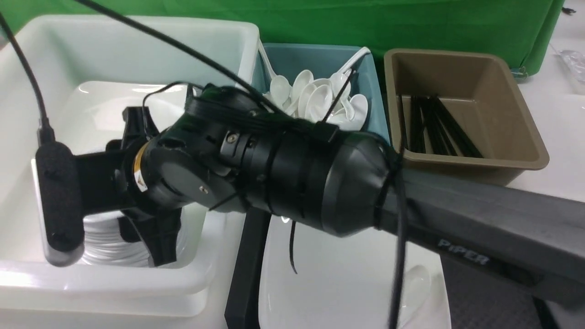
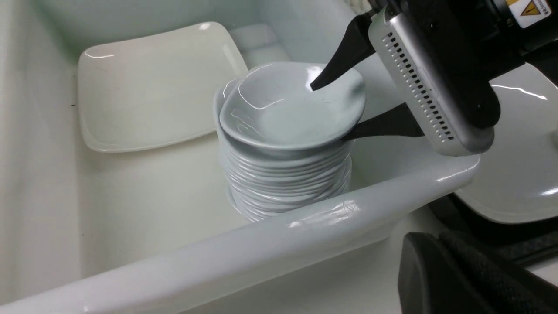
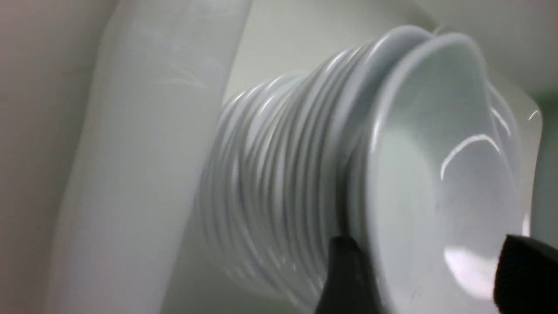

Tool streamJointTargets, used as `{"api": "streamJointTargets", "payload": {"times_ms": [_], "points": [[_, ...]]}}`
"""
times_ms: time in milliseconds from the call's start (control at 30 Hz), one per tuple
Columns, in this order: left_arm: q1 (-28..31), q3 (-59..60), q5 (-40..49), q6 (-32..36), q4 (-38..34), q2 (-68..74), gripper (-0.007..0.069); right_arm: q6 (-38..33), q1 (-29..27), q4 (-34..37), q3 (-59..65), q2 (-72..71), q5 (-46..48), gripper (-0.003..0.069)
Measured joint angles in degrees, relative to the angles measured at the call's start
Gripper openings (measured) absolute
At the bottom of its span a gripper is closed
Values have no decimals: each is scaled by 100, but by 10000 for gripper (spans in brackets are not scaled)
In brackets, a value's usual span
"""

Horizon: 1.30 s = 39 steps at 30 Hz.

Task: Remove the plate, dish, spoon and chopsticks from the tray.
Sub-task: Use the right arm to put the small plate into the large storage box on the left, then use the left arm to grab a soup spoon from the plate

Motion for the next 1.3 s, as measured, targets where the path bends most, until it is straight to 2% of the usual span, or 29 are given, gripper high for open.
{"api": "streamJointTargets", "payload": {"times_ms": [67,267,300,400,433,467,533,600,767,900,967,1100,1167,1233,1300], "points": [[0,0,-27,37,-158,96,17,415,6,-124,0,-306,644,455],[0,5,-391,381,-710,699,17,1659,6,-585,-24,-1122,2584,324],[0,5,-529,445,-830,927,17,2042,-1,-690,-18,-1335,3145,272],[0,5,-903,643,-1261,1685,17,2812,-111,-780,278,-1846,3258,161],[0,5,-923,655,-1289,1738,17,2853,-123,-780,278,-1846,3258,155],[0,5,-1024,747,-1469,2074,17,3155,-195,-794,520,-2097,3258,115],[0,5,-1220,982,-1804,2732,17,3633,-339,-809,999,-2521,3258,81],[0,5,-1340,1137,-2034,3108,17,3953,-443,-823,1414,-2874,3258,72],[0,-116,-1772,2088,-3155,5099,17,5107,-705,-917,3337,-4600,3258,71],[-137,-355,-1965,2395,-3702,6121,17,5602,-711,-924,4315,-5450,3258,71],[-419,-614,-2118,2413,-3756,6714,17,5830,-711,-924,4852,-6052,3243,71],[-1342,-1389,-2301,1986,-3634,7846,19,6032,-711,-924,5736,-7077,3090,71],[-1578,-1636,-2325,1881,-3607,8145,25,6038,-711,-924,5889,-7289,3016,73],[-1940,-2172,-2322,1668,-3495,8781,69,6056,-711,-924,6208,-7818,2891,76],[-2042,-2512,-2283,1621,-3465,9213,134,6071,-711,-924,6323,-8169,2857,81]]}}
